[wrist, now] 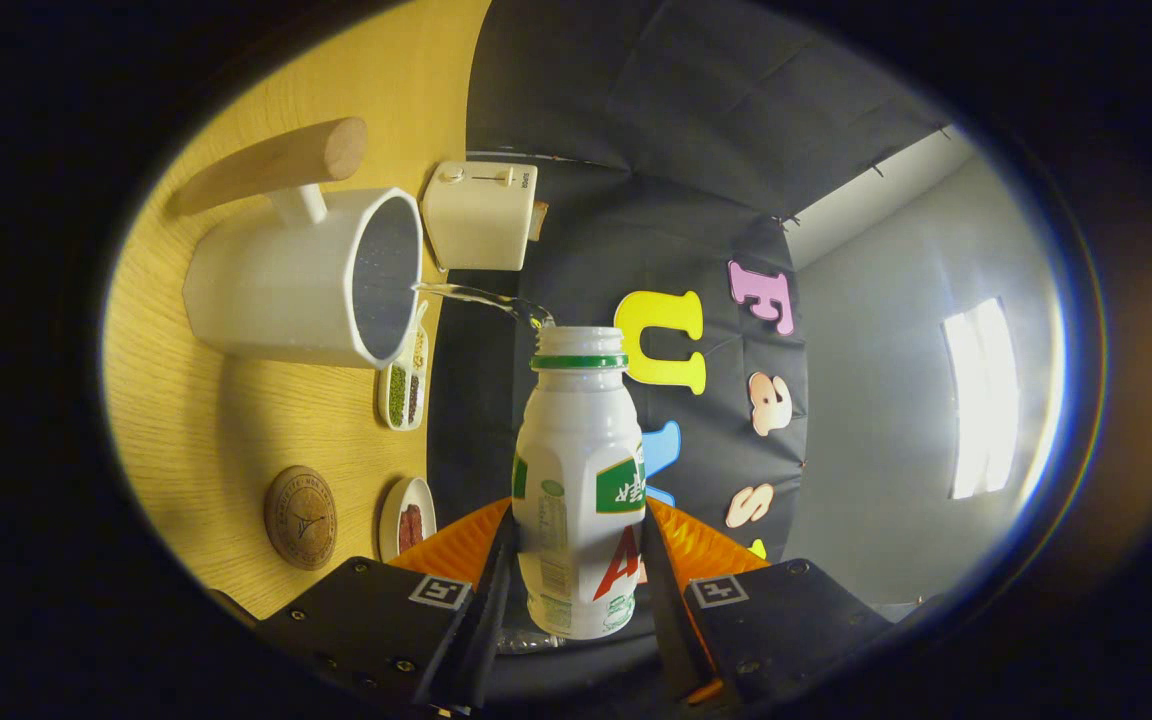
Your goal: Take the bottle from table, then pour the juice into the cup, finally place the bottle on the coaster
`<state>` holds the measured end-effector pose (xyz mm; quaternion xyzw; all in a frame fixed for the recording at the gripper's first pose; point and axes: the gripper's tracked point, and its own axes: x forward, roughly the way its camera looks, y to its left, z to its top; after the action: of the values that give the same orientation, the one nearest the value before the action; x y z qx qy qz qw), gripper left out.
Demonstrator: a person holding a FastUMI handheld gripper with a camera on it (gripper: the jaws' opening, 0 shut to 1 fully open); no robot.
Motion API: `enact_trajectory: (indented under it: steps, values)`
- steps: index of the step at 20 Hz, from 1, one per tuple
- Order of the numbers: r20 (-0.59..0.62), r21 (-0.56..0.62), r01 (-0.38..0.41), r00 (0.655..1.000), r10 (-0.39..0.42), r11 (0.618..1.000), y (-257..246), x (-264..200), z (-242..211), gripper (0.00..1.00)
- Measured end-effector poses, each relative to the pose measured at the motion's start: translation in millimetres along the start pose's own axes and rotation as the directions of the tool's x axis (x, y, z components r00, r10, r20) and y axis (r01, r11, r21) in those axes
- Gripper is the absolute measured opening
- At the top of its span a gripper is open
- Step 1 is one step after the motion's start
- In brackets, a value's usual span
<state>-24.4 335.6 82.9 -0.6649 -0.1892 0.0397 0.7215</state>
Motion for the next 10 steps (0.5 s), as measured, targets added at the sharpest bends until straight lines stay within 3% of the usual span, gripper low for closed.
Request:
enact_trajectory:
  steps: [10]
  values:
    - [0.007, -0.019, 0.005, 1.0, -0.005, 1.0, -0.9, 1.2, 0.5, 0.65]
